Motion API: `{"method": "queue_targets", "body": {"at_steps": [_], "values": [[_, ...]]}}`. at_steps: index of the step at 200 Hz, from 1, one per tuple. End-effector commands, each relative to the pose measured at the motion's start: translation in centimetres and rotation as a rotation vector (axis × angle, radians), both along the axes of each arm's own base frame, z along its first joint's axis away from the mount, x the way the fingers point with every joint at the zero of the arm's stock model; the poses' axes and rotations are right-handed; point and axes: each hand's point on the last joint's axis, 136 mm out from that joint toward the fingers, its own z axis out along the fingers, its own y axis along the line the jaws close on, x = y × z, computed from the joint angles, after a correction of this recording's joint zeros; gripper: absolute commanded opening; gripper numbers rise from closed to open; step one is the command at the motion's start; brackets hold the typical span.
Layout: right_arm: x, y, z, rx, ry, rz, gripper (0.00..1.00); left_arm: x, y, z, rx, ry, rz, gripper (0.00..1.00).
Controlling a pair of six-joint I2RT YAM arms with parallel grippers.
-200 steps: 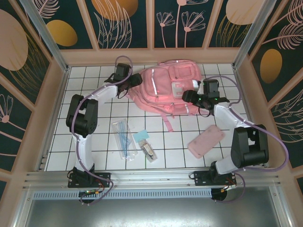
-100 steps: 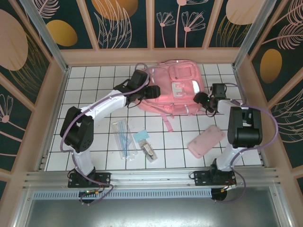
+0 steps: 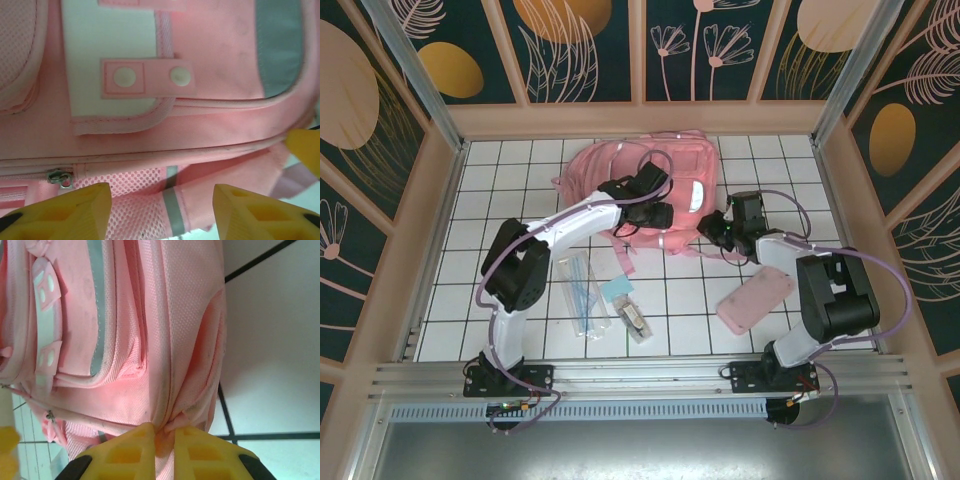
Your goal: Pack the student bag
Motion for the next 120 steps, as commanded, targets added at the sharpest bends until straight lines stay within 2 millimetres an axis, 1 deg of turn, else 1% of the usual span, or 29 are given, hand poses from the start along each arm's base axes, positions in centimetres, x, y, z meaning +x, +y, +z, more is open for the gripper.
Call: {"method": "queue_targets", "body": {"at_steps": [1, 13, 37, 56, 82, 100, 120], "values": [[0.7, 0.2, 2.5, 0.051, -0.07, -0.04, 0.06, -0.3, 2.4, -1.2, 0.18, 0.008, 0.024, 0.53], [0.7, 0.1, 2.6, 0.046, -0.072, -0.046, 0.04, -0.7, 2.9, -1.4, 0.221, 0.009, 0.03, 0.5], [0.9, 0.2, 2.3, 0.05, -0.067, -0.051, 0.03, -1.7, 3.9, -1.3, 0.248, 0.012, 0.045, 0.48], [1.0, 0.5, 2.3, 0.057, -0.065, -0.044, 0.01, -2.1, 4.8, -1.8, 0.274, 0.016, 0.055, 0.45], [0.9, 1.1, 2.4, 0.056, -0.067, -0.026, 0.0, -1.8, 4.7, -2.7, 0.285, 0.015, 0.044, 0.36], [0.9, 1.3, 2.5, 0.049, -0.071, -0.021, 0.0, -1.4, 5.0, -3.5, 0.334, 0.011, 0.046, 0.33], [0.6, 1.3, 2.4, 0.043, -0.067, -0.016, 0.0, -0.9, 5.6, -3.5, 0.364, -0.009, 0.059, 0.32]]}}
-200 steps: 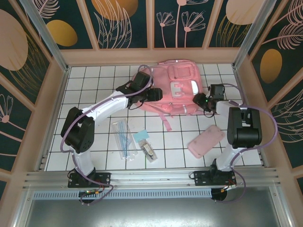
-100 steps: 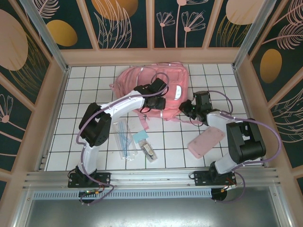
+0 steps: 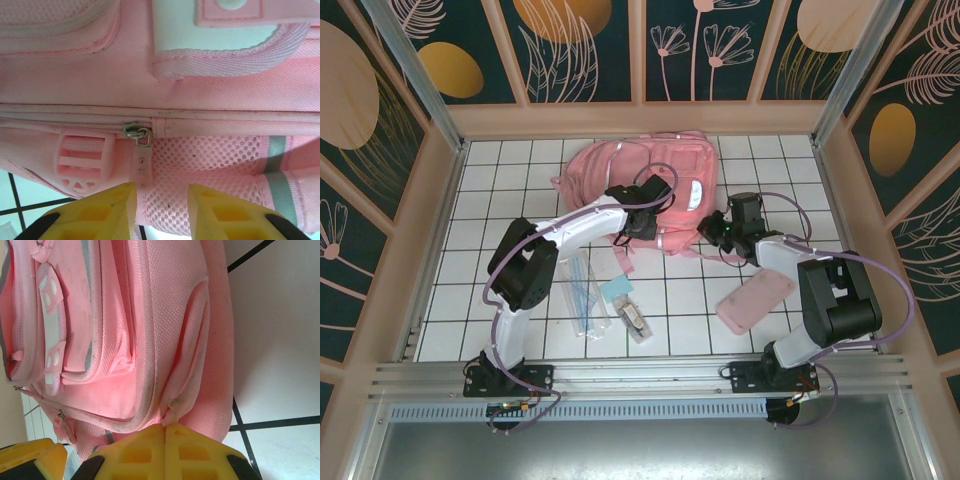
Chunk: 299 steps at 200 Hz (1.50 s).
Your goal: Pack the student bag
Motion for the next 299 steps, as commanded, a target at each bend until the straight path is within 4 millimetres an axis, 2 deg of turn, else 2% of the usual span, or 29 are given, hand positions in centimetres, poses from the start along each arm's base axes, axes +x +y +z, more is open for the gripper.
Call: {"method": "queue_targets", "body": {"at_steps": [1, 17, 46, 115, 157, 165, 176, 200, 216, 251, 274, 299], "values": [[0.9, 0.9, 2.1, 0.016, -0.085, 0.017, 0.0, 0.4, 1.1, -0.4, 0.083, -0.017, 0.002, 0.32], [0.8, 0.8, 2.0, 0.013, -0.082, 0.017, 0.0, 0.9, 1.5, -0.4, 0.094, -0.031, 0.012, 0.32], [0.6, 0.7, 1.7, 0.005, -0.074, 0.018, 0.0, 1.0, 2.5, -2.0, 0.122, -0.011, 0.029, 0.31], [0.4, 0.5, 1.8, -0.006, -0.072, 0.017, 0.0, 1.2, 2.4, -6.2, 0.079, 0.058, 0.019, 0.3], [0.3, 0.3, 2.0, -0.023, -0.076, 0.012, 0.0, 1.1, 2.8, -8.1, 0.051, 0.091, 0.022, 0.36], [0.3, 0.2, 2.1, -0.025, -0.081, 0.012, 0.0, 1.2, 3.1, -8.3, 0.058, 0.09, 0.028, 0.34], [0.3, 0.2, 2.1, -0.028, -0.08, 0.012, 0.0, 1.5, 3.6, -8.4, 0.058, 0.087, 0.033, 0.27], [0.2, 0.0, 2.0, -0.039, -0.08, 0.011, 0.0, 2.2, 3.7, -7.3, 0.035, 0.062, 0.031, 0.14], [0.2, -0.1, 1.9, -0.046, -0.082, 0.007, 0.0, 2.5, 3.6, -6.0, 0.022, 0.043, 0.023, 0.0], [0.3, -0.9, 1.1, -0.096, -0.069, 0.001, 0.0, 2.5, 3.4, -1.9, -0.002, 0.022, -0.016, 0.0], [0.4, -2.3, 0.6, -0.149, -0.063, -0.018, 0.0, 2.5, 4.7, 0.8, 0.035, 0.001, -0.023, 0.0], [0.6, -3.3, 0.5, -0.176, -0.066, -0.034, 0.0, 2.3, 5.6, 2.4, 0.044, 0.007, -0.035, 0.0]]}}
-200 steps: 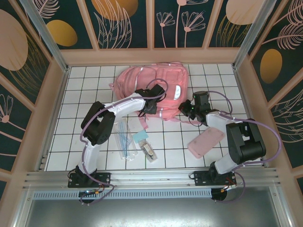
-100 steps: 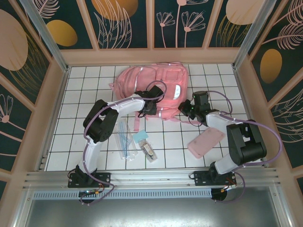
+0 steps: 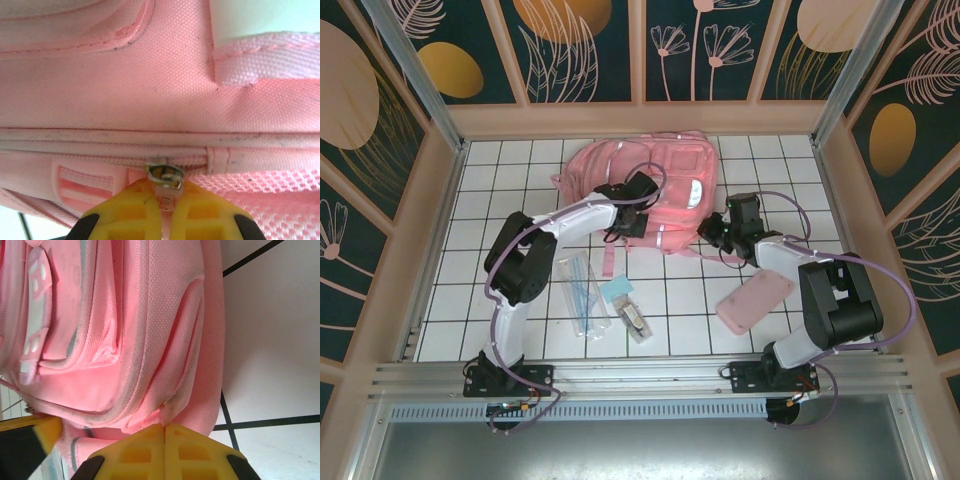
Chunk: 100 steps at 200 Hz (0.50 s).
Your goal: Pack the student bag
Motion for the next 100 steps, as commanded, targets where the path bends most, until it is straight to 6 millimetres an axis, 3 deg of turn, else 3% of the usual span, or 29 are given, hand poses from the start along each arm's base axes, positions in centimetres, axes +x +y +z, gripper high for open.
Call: {"method": "queue_targets", "body": {"at_steps": [1, 36, 100], "values": [[0.9, -2.6, 0.8, -0.089, -0.043, -0.059, 0.0, 0.5, 3.2, 4.0, 0.062, -0.03, 0.017, 0.0], [1.2, -3.0, 0.9, -0.118, -0.051, -0.06, 0.0, 0.9, 4.0, 4.6, 0.059, -0.012, -0.004, 0.0], [1.1, -2.7, 0.6, -0.115, -0.047, -0.044, 0.0, 1.0, 2.2, 4.8, -0.062, 0.014, -0.024, 0.0]]}}
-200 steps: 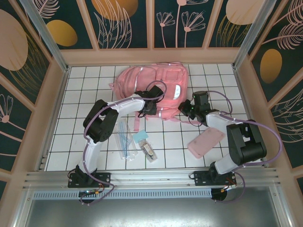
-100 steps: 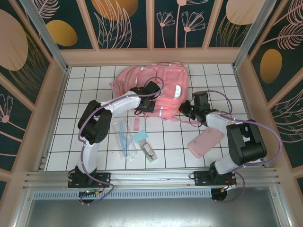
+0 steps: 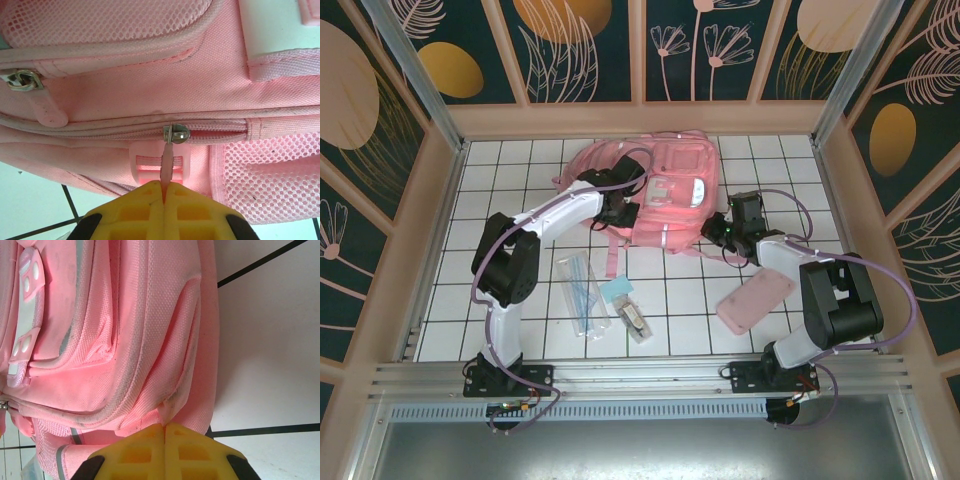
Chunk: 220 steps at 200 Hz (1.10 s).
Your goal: Pack the student bag
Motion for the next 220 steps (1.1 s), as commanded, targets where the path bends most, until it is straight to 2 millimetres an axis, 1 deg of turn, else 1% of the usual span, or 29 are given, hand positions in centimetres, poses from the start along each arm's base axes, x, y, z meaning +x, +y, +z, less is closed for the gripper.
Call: {"method": "queue_targets", "body": {"at_steps": [1, 8, 31, 44, 50, 65, 86, 100, 114, 132, 156, 171, 192, 198, 220], "values": [[0.7, -1.7, 0.7, -0.05, -0.025, -0.053, 0.0, 0.6, 0.5, 1.9, -0.03, -0.027, 0.016, 0.0], [0.8, -1.4, 0.9, -0.036, -0.028, -0.046, 0.0, 0.5, 0.2, 1.8, -0.049, -0.024, 0.01, 0.0], [0.9, -0.8, 1.1, -0.006, -0.02, -0.029, 0.0, -0.2, -1.8, 2.4, -0.17, -0.037, -0.072, 0.0], [1.0, -0.7, 1.1, -0.007, -0.017, -0.019, 0.0, -0.4, -2.0, 2.5, -0.193, -0.063, -0.106, 0.15], [1.0, -0.7, 1.2, -0.007, -0.018, -0.017, 0.0, -0.3, -1.9, 2.4, -0.185, -0.073, -0.114, 0.19], [1.1, -0.6, 1.3, -0.003, -0.017, -0.012, 0.0, -0.3, -1.8, 1.4, -0.158, -0.066, -0.139, 0.24], [1.1, -0.4, 1.4, 0.002, -0.016, -0.007, 0.0, -0.5, -2.0, -0.2, -0.136, -0.021, -0.159, 0.29], [1.0, -0.4, 1.3, 0.005, -0.014, -0.006, 0.0, -0.6, -2.4, -0.8, -0.144, -0.004, -0.165, 0.32], [1.0, -0.4, 1.4, 0.004, -0.014, -0.006, 0.0, -0.5, -2.7, -0.8, -0.149, -0.012, -0.166, 0.36], [1.0, -0.3, 1.4, 0.004, -0.013, -0.003, 0.0, 0.2, -2.0, -1.2, -0.099, -0.039, -0.139, 0.39], [1.0, -0.3, 1.5, 0.003, -0.015, -0.001, 0.0, 1.2, 0.0, -2.2, 0.012, -0.072, -0.079, 0.42], [1.0, -0.3, 1.5, 0.003, -0.015, 0.0, 0.0, 1.5, 0.4, -2.5, 0.038, -0.081, -0.06, 0.46], [1.0, -0.2, 1.6, 0.005, -0.018, 0.003, 0.0, 1.9, 0.6, -3.1, 0.049, -0.095, -0.045, 0.46], [1.1, -0.3, 1.7, 0.006, -0.02, 0.002, 0.0, 2.0, 0.7, -3.4, 0.057, -0.098, -0.04, 0.45], [1.0, -0.5, 1.7, -0.008, -0.017, 0.002, 0.0, 2.1, 1.0, -4.6, 0.053, -0.079, -0.031, 0.31]]}}
